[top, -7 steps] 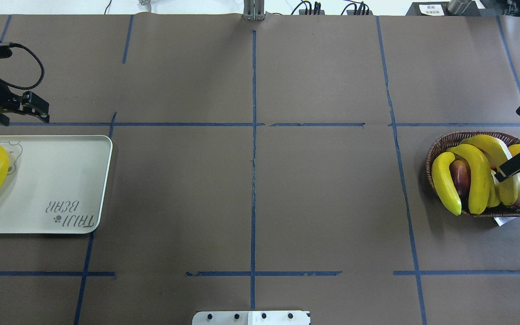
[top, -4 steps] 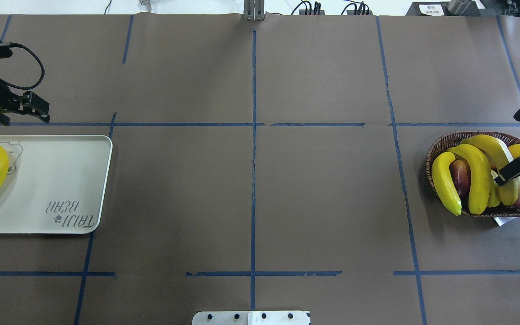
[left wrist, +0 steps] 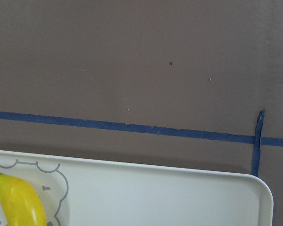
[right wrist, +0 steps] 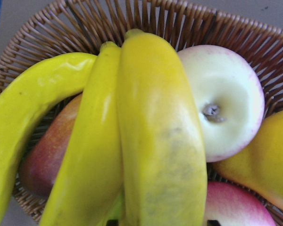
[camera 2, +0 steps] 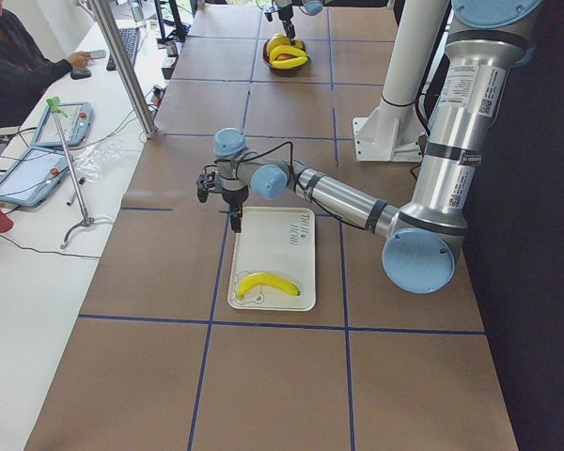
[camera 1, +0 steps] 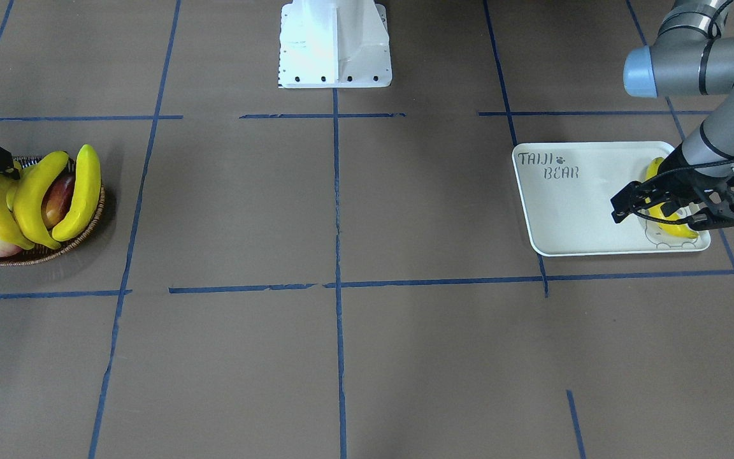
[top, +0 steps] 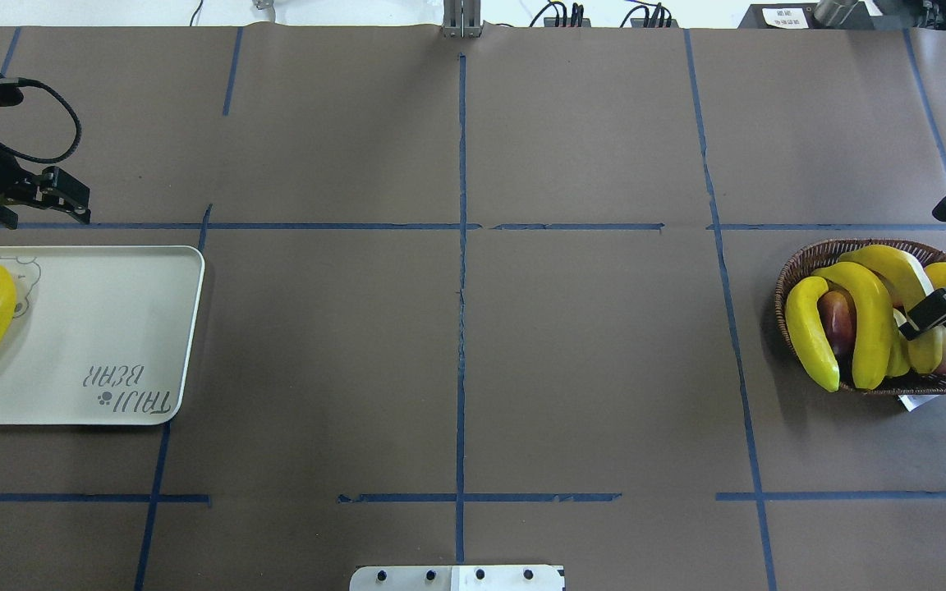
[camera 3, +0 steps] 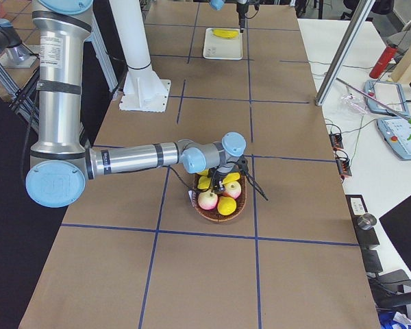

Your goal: Transfer all bananas from basket to plate

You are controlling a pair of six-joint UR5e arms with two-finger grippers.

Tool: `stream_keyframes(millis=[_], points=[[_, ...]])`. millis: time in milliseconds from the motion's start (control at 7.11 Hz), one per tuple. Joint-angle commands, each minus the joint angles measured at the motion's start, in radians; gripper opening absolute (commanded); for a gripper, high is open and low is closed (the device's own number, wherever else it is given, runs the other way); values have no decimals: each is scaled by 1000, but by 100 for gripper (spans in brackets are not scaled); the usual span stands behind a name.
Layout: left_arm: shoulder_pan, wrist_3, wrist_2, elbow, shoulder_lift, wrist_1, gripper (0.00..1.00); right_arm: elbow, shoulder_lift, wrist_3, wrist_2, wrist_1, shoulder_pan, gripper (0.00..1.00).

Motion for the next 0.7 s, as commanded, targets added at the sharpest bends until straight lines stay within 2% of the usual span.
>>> stream_keyframes(millis=[0, 281, 562], points=[[1, 0, 0, 1, -7, 2, 100, 6, 0, -28, 2, 1, 1, 13], [1, 0, 0, 1, -7, 2, 100, 35, -2, -28, 7, 1, 3, 2], [3, 0, 0, 9, -7, 0, 100, 90, 0, -28, 11, -16, 23, 0]])
